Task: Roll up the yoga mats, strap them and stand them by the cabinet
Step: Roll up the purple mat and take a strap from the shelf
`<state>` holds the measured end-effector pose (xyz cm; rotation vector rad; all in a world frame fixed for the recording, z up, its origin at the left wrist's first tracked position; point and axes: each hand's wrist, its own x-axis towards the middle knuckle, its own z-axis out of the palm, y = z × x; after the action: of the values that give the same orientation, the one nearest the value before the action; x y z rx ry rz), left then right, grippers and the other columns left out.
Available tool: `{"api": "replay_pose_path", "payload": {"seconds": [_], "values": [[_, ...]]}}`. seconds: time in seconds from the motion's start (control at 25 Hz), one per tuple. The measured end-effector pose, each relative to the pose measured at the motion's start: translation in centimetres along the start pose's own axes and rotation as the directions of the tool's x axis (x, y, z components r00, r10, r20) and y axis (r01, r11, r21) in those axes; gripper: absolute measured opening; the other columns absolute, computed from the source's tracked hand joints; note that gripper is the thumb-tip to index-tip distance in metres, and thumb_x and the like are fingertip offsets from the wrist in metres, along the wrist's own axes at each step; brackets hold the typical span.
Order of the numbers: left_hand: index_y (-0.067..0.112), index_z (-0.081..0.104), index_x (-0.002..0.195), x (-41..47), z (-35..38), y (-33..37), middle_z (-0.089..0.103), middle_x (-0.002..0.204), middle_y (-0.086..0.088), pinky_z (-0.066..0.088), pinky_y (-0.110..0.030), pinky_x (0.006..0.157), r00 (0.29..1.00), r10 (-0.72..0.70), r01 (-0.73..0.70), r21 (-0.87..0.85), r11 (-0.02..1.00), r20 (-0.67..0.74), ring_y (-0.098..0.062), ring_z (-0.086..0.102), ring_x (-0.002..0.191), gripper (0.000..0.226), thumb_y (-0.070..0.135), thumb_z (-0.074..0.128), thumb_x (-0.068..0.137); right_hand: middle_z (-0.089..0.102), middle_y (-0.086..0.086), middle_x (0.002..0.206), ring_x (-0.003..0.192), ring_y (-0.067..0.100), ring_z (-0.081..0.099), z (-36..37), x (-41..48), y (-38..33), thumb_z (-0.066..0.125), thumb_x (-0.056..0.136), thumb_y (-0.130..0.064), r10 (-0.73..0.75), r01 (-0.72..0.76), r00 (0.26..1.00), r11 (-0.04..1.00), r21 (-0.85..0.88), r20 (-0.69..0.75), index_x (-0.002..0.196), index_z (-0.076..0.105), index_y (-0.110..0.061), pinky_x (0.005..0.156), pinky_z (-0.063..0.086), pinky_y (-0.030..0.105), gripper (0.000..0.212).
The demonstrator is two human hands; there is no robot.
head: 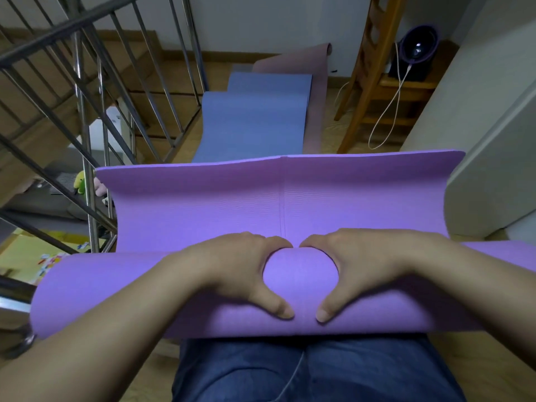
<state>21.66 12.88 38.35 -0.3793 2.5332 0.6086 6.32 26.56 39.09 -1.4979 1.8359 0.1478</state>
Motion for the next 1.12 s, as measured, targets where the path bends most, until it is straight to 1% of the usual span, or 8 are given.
{"api": "replay_pose_path", "payload": {"seconds": [0.16, 0.28, 0.44, 0.56, 0.6, 0.76, 0.88, 1.12], "values": [[0.049, 0.038, 0.133, 2.4, -1.6, -1.6, 0.054, 0.116, 0.029, 0.043, -0.027, 0.098, 0.982, -0.012, 0.044, -0.164, 0.986, 0.187, -0.002, 0.055, 0.107, 0.082, 0.067, 0.075, 0.062, 0.047, -0.005, 0.132, 0.117, 0.019, 0.045, 0.6, -1.0, -1.2, 0.061, 0.070, -0.072, -0.047, -0.011, 0.978, 0.961, -0.278, -0.202, 0.139, 0.031, -0.029, 0.099, 0.040, 0.038, 0.087], [0.048, 0.043, 0.129, 3.4, -2.3, -2.1, 0.058, 0.119, 0.025, 0.043, -0.032, 0.102, 0.974, -0.020, 0.063, -0.185, 0.981, 0.227, -0.004, 0.057, 0.108, 0.075, 0.068, 0.073, 0.063, 0.027, 0.005, 0.148, 0.131, 0.026, 0.032, 2.6, -0.5, -2.1, 0.067, 0.071, -0.065, -0.021, -0.070, 0.974, 0.919, -0.389, -0.225, 0.150, 0.004, -0.014, 0.106, 0.033, 0.046, 0.113], [0.036, 0.033, 0.143, 2.5, -1.7, -1.8, 0.046, 0.140, 0.011, 0.039, -0.033, 0.103, 0.992, -0.051, 0.044, -0.059, 0.997, -0.112, -0.013, 0.048, 0.122, 0.086, 0.068, 0.066, 0.070, 0.035, 0.003, 0.142, 0.126, 0.025, 0.037, 1.7, 0.8, -1.0, 0.074, 0.059, -0.067, 0.023, -0.082, 0.978, 0.956, -0.281, -0.209, 0.148, 0.012, -0.018, 0.103, 0.036, 0.045, 0.119], [0.027, 0.009, 0.150, 0.8, 1.8, -0.5, 0.028, 0.152, 0.000, 0.028, -0.042, 0.110, 0.969, -0.003, 0.098, 0.375, 0.922, -0.246, -0.022, 0.034, 0.134, 0.110, 0.077, 0.059, 0.066, 0.044, -0.001, 0.138, 0.122, 0.023, 0.045, 0.2, 1.8, -0.2, 0.078, 0.054, -0.068, 0.028, -0.058, 0.988, 0.980, -0.189, -0.153, 0.144, 0.022, -0.023, 0.100, 0.041, 0.042, 0.115], [0.026, 0.004, 0.151, 0.8, 2.6, -0.4, 0.025, 0.152, -0.002, 0.026, -0.044, 0.110, 0.965, -0.009, 0.127, 0.436, 0.891, -0.263, -0.024, 0.032, 0.135, 0.114, 0.078, 0.057, 0.064, 0.047, -0.004, 0.137, 0.121, 0.022, 0.048, -0.2, 2.3, 0.0, 0.079, 0.053, -0.067, 0.029, -0.050, 0.991, 0.985, -0.164, -0.127, 0.143, 0.025, -0.026, 0.100, 0.043, 0.040, 0.113], [0.031, 0.023, 0.143, 1.5, 0.3, -0.8, 0.049, 0.132, -0.001, 0.040, -0.039, 0.095, 0.967, -0.020, 0.098, 0.301, 0.948, -0.254, -0.025, 0.049, 0.117, 0.103, 0.077, 0.063, 0.060, 0.054, -0.013, 0.126, 0.110, 0.014, 0.054, -2.4, 3.4, 0.3, 0.083, 0.054, -0.060, 0.036, -0.036, 0.999, 0.999, -0.016, -0.023, 0.136, 0.035, -0.035, 0.095, 0.046, 0.033, 0.098], [0.032, 0.035, 0.131, 0.7, -0.8, 0.1, 0.057, 0.117, 0.001, 0.041, -0.037, 0.086, 0.972, 0.011, 0.071, 0.337, 0.939, -0.235, -0.024, 0.056, 0.105, 0.092, 0.080, 0.062, 0.057, 0.054, -0.018, 0.122, 0.109, 0.009, 0.055, -2.7, 2.9, 0.7, 0.085, 0.052, -0.059, 0.012, -0.013, 0.999, 1.000, 0.026, 0.035, 0.133, 0.038, -0.038, 0.097, 0.046, 0.031, 0.096], [0.037, 0.034, 0.135, 0.1, -0.7, 0.8, 0.057, 0.122, 0.007, 0.045, -0.034, 0.087, 0.995, -0.037, 0.055, 0.200, 0.978, -0.092, -0.020, 0.055, 0.108, 0.091, 0.076, 0.067, 0.059, 0.053, -0.022, 0.122, 0.110, 0.006, 0.055, -1.5, 2.0, 0.6, 0.083, 0.050, -0.061, -0.012, 0.007, 0.995, 0.999, 0.042, 0.101, 0.134, 0.036, -0.044, 0.097, 0.046, 0.032, 0.098]]}}
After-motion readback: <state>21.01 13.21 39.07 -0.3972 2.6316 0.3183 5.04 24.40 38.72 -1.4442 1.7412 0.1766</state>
